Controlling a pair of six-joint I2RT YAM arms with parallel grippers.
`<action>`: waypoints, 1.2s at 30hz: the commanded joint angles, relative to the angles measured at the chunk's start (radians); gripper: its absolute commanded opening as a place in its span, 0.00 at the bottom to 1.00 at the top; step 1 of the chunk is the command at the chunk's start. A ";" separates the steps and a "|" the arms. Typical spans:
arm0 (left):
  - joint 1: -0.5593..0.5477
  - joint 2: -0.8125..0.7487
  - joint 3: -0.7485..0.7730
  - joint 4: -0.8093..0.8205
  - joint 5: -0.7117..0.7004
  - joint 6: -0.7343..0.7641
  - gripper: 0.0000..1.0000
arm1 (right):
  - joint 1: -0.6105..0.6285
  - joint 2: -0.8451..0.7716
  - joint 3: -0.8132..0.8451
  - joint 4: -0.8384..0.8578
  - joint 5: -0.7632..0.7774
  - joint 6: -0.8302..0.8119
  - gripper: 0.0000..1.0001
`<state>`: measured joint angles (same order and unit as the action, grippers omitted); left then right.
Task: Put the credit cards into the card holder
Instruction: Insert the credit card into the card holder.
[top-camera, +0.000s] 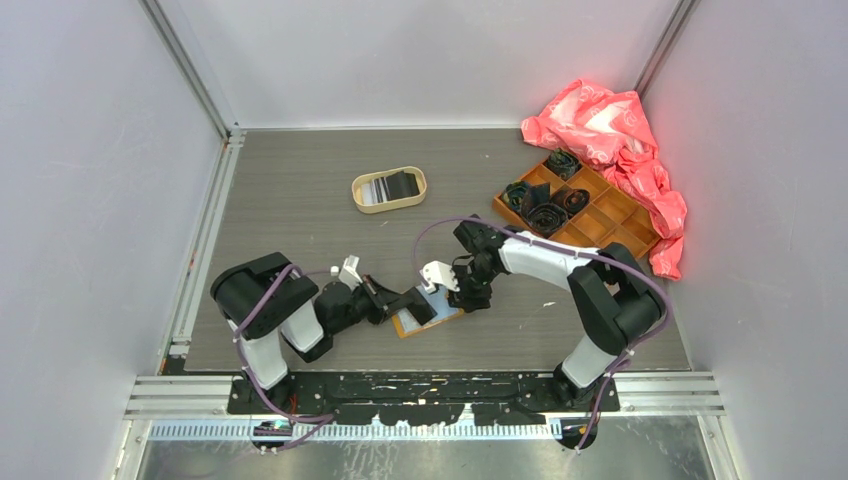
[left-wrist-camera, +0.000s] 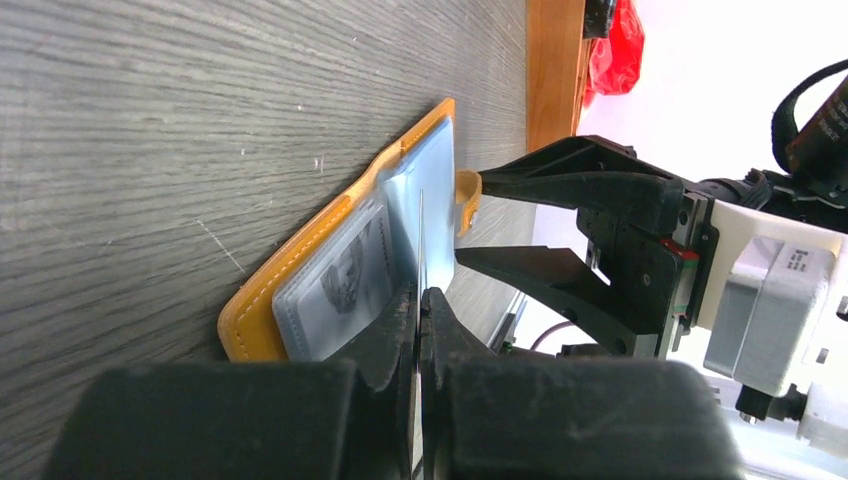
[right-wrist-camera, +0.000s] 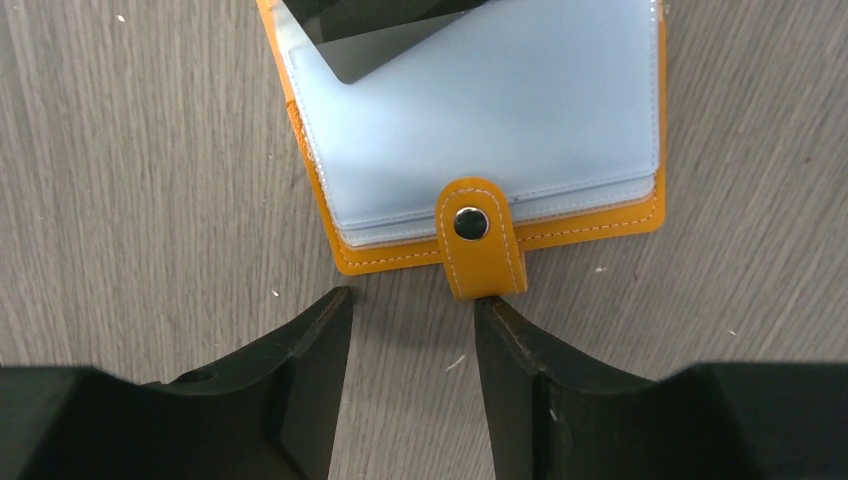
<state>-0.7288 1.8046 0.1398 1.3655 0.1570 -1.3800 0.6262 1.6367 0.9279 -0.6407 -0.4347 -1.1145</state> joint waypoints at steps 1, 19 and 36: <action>-0.009 0.019 -0.013 0.066 -0.016 -0.031 0.00 | 0.015 -0.001 0.040 -0.020 -0.032 0.004 0.53; -0.008 -0.186 0.049 -0.392 0.029 -0.012 0.00 | 0.035 0.015 0.049 -0.019 -0.014 0.029 0.51; 0.017 -0.080 0.110 -0.329 0.129 -0.001 0.00 | 0.050 0.021 0.051 -0.018 -0.006 0.030 0.51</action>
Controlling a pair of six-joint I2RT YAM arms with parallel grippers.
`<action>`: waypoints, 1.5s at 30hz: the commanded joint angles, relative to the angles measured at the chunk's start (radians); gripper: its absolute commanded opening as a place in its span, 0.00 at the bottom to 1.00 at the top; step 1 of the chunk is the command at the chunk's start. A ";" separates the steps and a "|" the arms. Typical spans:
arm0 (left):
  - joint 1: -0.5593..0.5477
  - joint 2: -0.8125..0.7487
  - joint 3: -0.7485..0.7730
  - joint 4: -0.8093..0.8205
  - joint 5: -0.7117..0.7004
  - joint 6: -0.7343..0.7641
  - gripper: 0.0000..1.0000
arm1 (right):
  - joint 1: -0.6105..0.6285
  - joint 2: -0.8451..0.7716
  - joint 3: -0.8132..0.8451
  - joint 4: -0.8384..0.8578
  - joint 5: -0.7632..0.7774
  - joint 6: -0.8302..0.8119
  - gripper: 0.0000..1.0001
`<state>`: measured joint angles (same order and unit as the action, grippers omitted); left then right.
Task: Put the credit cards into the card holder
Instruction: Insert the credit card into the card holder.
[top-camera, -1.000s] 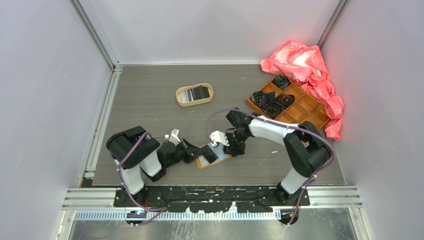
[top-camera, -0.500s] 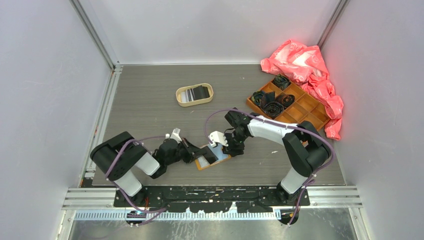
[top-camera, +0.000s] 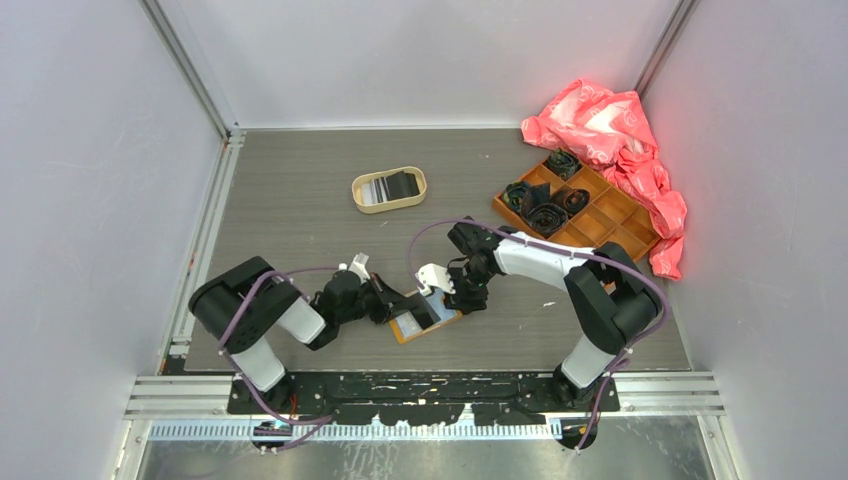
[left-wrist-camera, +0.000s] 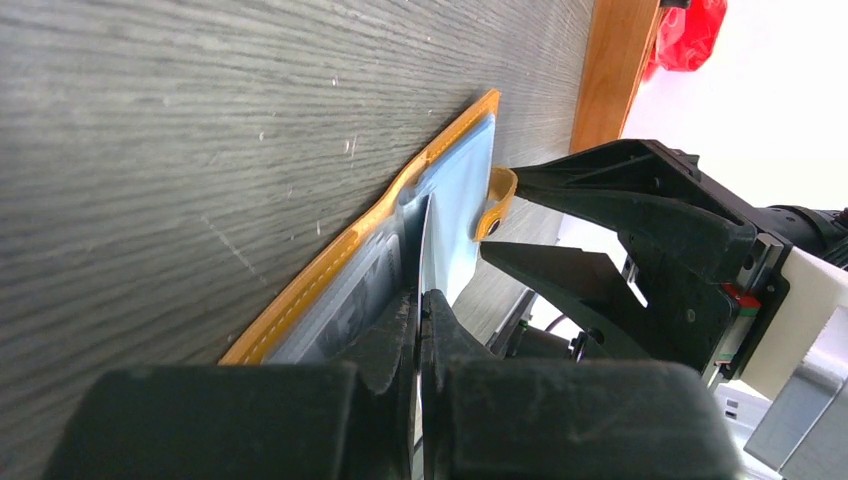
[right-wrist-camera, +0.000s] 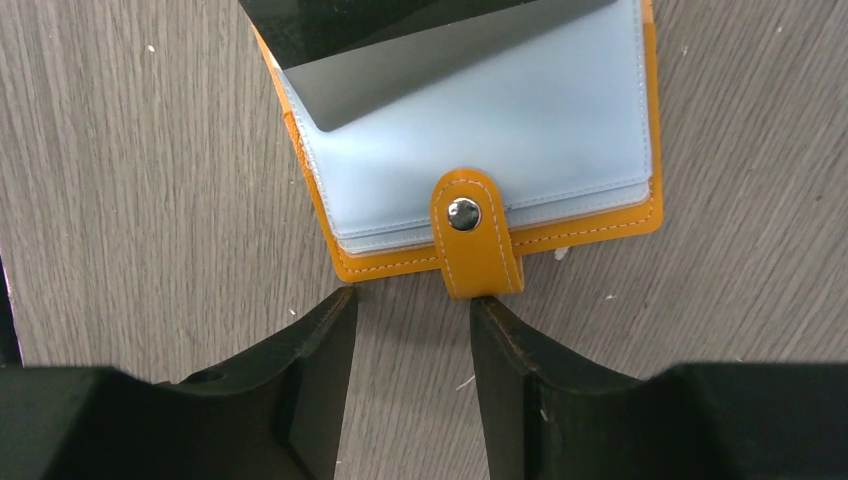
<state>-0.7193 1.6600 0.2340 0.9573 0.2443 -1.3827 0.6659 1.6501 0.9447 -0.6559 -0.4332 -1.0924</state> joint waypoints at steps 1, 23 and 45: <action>0.007 0.082 0.018 0.099 0.050 -0.003 0.00 | 0.010 0.008 0.034 -0.004 -0.007 0.008 0.51; 0.018 0.217 0.018 0.205 0.082 -0.019 0.04 | 0.003 -0.079 0.066 -0.009 0.030 0.078 0.66; 0.018 0.234 0.016 0.227 0.090 -0.023 0.06 | 0.198 -0.183 0.031 0.192 -0.160 0.348 0.11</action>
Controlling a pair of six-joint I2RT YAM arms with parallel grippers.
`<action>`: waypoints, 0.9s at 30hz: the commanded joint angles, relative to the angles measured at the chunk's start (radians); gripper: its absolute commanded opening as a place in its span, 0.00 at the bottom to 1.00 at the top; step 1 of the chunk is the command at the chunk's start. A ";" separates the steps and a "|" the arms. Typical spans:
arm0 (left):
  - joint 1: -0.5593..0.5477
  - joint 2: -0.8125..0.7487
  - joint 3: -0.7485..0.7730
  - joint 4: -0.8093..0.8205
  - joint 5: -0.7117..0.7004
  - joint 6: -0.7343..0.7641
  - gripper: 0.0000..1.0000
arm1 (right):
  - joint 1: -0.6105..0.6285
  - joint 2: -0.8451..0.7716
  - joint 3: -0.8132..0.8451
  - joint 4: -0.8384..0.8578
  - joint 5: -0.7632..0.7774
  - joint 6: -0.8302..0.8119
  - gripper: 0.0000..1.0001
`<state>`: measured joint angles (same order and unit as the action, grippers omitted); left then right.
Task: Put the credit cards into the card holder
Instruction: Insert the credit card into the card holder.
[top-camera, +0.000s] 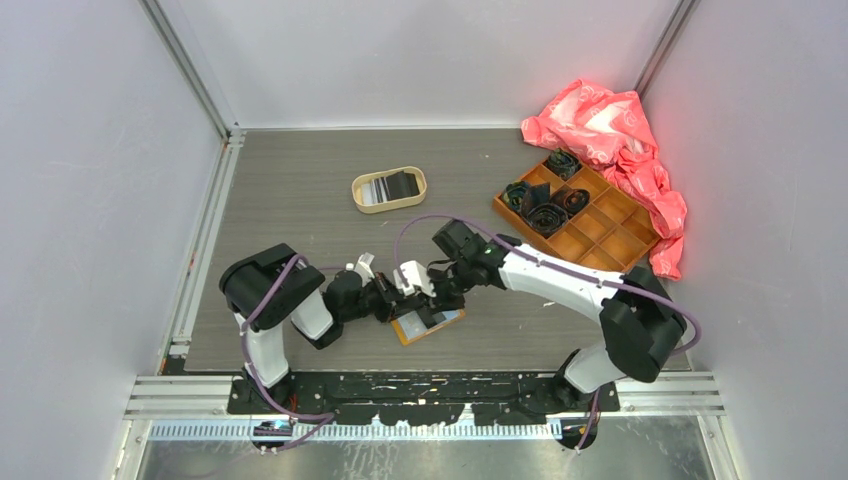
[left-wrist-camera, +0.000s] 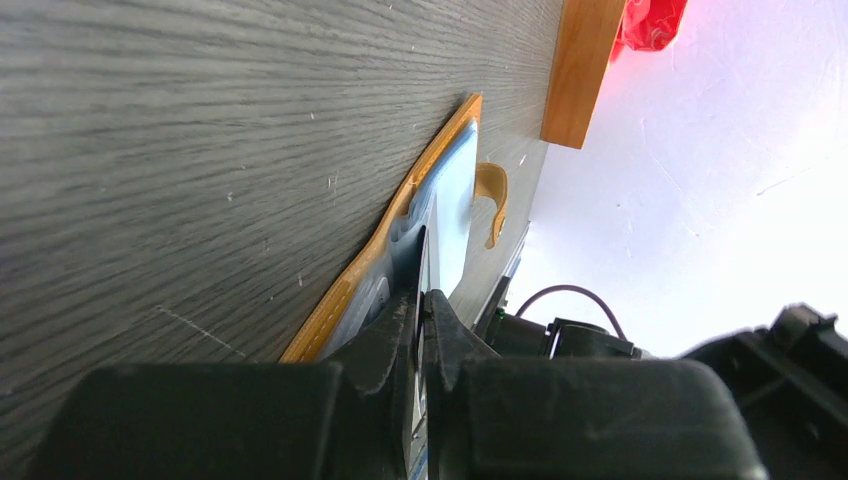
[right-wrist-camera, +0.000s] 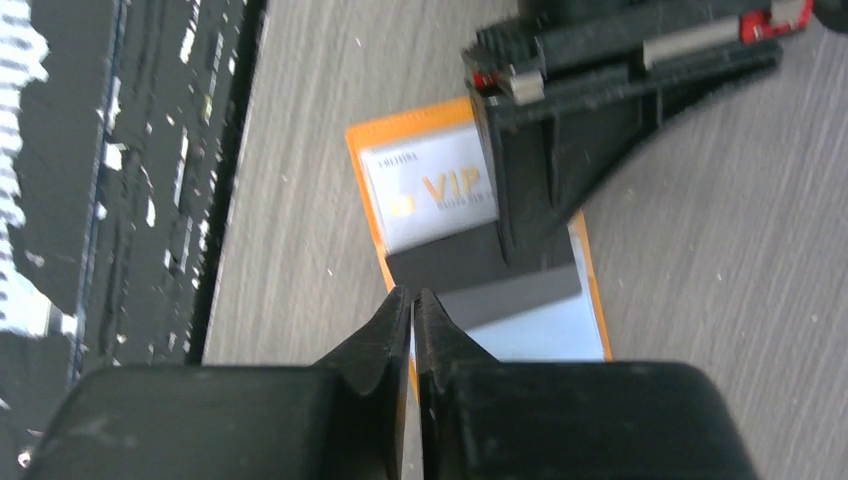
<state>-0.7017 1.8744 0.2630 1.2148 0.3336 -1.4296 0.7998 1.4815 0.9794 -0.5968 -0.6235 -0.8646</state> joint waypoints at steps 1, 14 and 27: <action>0.000 0.020 -0.013 -0.031 0.001 0.024 0.07 | 0.084 -0.005 -0.005 0.151 0.055 0.136 0.08; 0.000 0.047 -0.005 -0.010 0.013 0.021 0.07 | 0.260 0.095 -0.015 0.252 0.358 0.132 0.03; 0.000 0.072 -0.008 0.026 0.018 0.012 0.08 | 0.306 0.140 -0.025 0.264 0.438 0.076 0.03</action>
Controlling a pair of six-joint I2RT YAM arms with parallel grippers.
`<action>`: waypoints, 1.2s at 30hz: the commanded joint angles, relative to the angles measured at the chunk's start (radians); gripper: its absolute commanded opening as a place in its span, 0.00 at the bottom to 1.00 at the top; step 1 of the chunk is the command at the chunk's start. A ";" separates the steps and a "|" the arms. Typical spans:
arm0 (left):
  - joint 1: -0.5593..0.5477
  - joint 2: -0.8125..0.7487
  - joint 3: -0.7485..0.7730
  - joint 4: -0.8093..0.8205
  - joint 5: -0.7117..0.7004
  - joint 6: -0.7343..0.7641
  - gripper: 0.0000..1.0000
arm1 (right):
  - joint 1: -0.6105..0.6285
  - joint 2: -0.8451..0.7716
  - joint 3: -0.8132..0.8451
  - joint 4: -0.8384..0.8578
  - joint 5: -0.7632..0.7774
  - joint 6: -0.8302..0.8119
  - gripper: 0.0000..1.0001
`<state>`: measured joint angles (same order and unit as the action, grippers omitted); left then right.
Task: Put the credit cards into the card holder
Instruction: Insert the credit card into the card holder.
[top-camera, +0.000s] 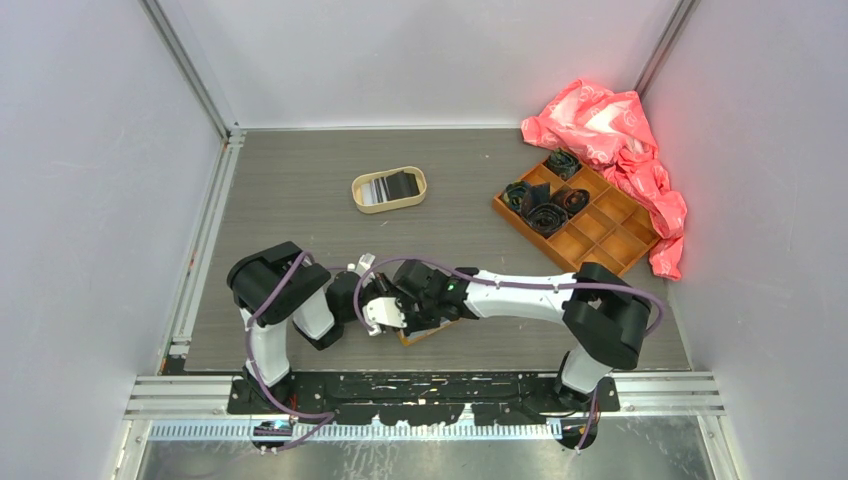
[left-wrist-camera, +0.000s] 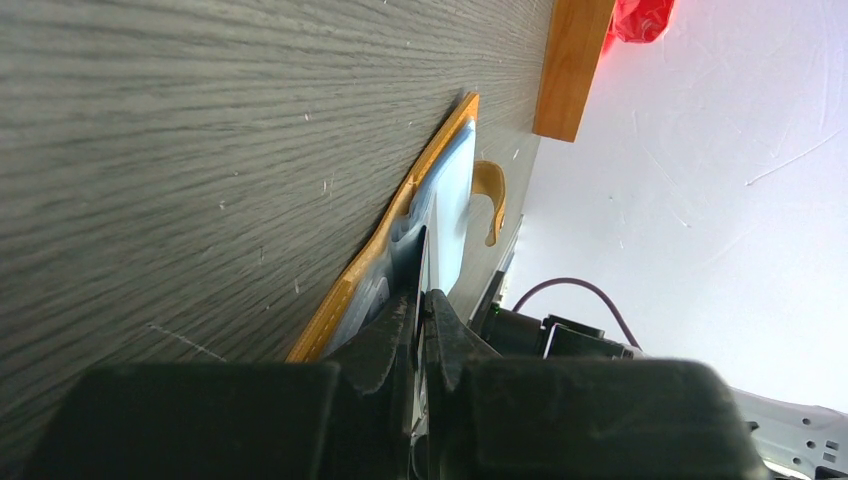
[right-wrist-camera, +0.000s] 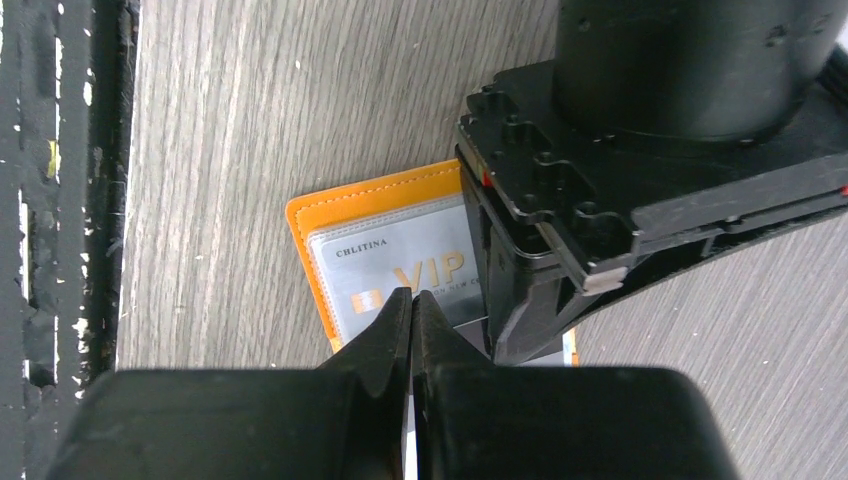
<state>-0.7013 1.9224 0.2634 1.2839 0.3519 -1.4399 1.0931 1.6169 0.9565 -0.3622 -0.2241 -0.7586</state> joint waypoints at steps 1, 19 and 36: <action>0.000 0.024 -0.009 -0.044 0.000 0.022 0.08 | 0.014 0.008 -0.003 0.029 0.043 -0.034 0.03; -0.001 0.028 -0.009 -0.036 0.007 0.022 0.11 | 0.013 0.034 -0.003 0.002 0.152 -0.103 0.03; 0.005 0.020 -0.010 -0.039 0.013 0.022 0.15 | -0.072 0.007 0.008 -0.057 0.146 -0.120 0.02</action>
<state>-0.6994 1.9263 0.2634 1.2980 0.3607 -1.4414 1.0409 1.6501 0.9512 -0.3973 -0.0906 -0.8577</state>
